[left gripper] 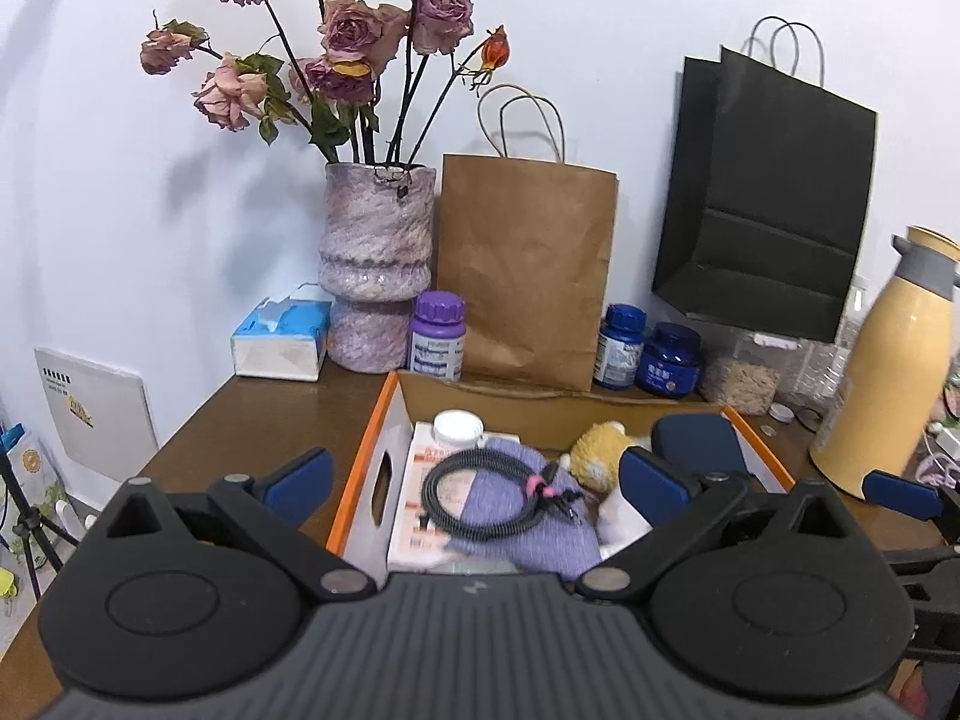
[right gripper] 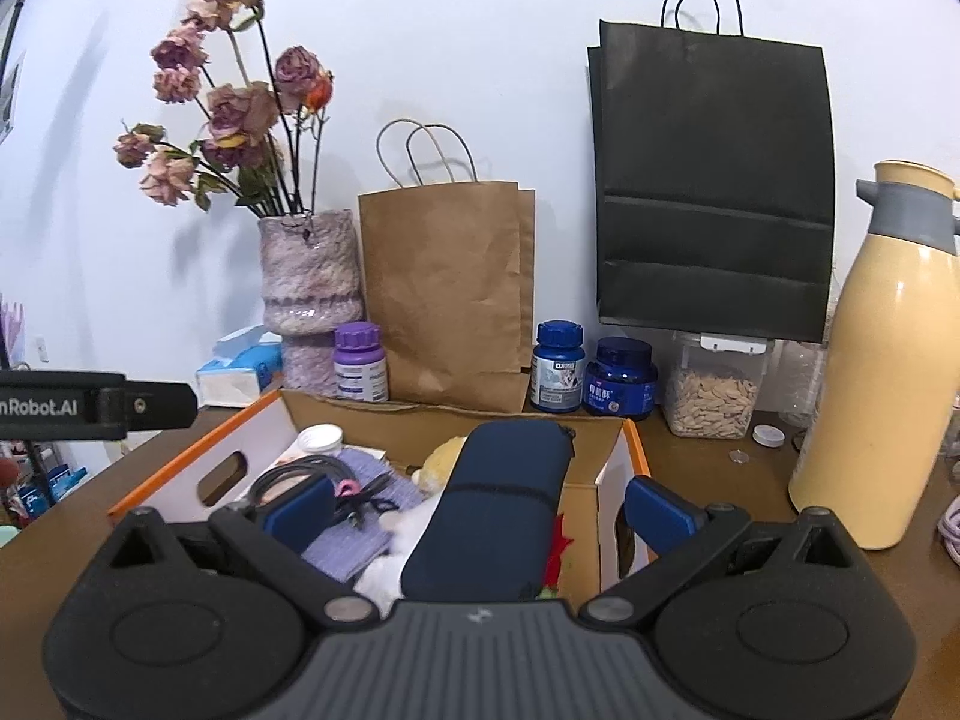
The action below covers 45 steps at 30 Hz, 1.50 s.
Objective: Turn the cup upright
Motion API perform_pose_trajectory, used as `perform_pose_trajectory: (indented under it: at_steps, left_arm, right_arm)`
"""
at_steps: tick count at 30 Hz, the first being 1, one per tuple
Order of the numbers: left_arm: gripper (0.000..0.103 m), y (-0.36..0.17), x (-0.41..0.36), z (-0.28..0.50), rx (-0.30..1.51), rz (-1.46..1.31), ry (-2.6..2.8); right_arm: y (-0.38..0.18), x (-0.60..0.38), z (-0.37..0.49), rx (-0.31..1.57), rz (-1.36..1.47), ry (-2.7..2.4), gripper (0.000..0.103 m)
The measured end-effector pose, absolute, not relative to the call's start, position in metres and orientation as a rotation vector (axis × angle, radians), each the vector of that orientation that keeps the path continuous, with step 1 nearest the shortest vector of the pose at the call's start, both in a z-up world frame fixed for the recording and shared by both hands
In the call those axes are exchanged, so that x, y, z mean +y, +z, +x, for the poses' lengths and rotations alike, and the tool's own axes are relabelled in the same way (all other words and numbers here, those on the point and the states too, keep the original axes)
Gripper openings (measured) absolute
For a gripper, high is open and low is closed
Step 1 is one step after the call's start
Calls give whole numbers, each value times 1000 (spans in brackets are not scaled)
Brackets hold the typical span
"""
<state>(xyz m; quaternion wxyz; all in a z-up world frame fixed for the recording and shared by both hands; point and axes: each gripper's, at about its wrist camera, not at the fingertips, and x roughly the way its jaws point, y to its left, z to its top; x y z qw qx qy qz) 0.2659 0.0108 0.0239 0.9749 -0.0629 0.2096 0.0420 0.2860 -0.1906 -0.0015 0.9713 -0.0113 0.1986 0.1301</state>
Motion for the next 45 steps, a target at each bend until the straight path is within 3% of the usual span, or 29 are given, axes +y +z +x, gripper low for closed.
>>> perform_pose_trajectory:
  at_steps: [21,45]
  left_arm:
    - [103,-2,9,143,483,-88,64]
    - [103,-10,9,104,492,-87,64]
  right_arm:
    - [-16,-216,173,482,11,253,103]
    - [-16,-218,136,482,14,258,103]
